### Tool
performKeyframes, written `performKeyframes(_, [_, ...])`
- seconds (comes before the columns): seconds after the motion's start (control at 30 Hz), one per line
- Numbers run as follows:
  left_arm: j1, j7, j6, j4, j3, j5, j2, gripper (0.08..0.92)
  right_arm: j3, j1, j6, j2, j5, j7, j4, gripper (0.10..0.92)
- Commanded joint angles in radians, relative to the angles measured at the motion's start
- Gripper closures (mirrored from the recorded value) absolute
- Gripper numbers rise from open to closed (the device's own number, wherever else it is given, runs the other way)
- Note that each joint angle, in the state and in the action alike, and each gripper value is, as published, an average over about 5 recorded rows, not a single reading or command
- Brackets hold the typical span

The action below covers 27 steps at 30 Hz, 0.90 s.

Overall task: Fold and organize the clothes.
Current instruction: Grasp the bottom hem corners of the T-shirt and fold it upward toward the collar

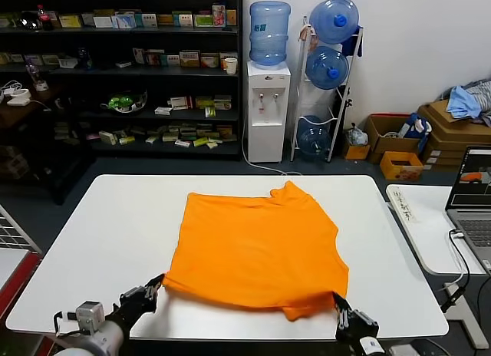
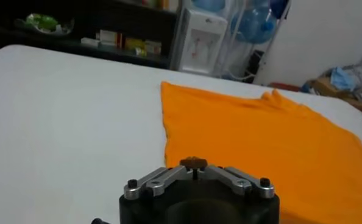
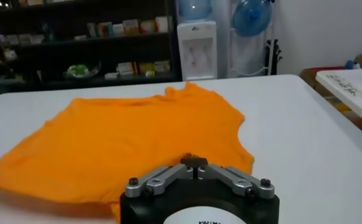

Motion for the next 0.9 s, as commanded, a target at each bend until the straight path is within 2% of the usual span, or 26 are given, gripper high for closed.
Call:
performKeyframes(0.03, [-0.305, 0.073, -0.089, 0.215, 0.125, 0.039, -0.040, 0.908, -0.081, 0.321, -0.005, -0.025, 0.050, 0.034, -0.168, 0.901])
performKeyframes(0.63, [-0.388, 0.076, -0.095, 0.333, 0.184, 0.090, -0.082, 0.908, -0.194, 0.526, -0.030, -0.032, 0.094, 0.043, -0.303, 0.900])
performKeyframes(0.8, [-0.386, 0.089, -0.097, 0.332, 0.181, 0.093, -0.086, 0.905, -0.190, 0.503, -0.037, -0.022, 0.081, 0.029, -0.301, 0.826])
performKeyframes(0.9, [-0.376, 0.092, -0.102, 0.326, 0.176, 0.100, -0.088, 0.858, -0.172, 0.481, -0.028, -0.021, 0.073, 0.017, -0.293, 0.748])
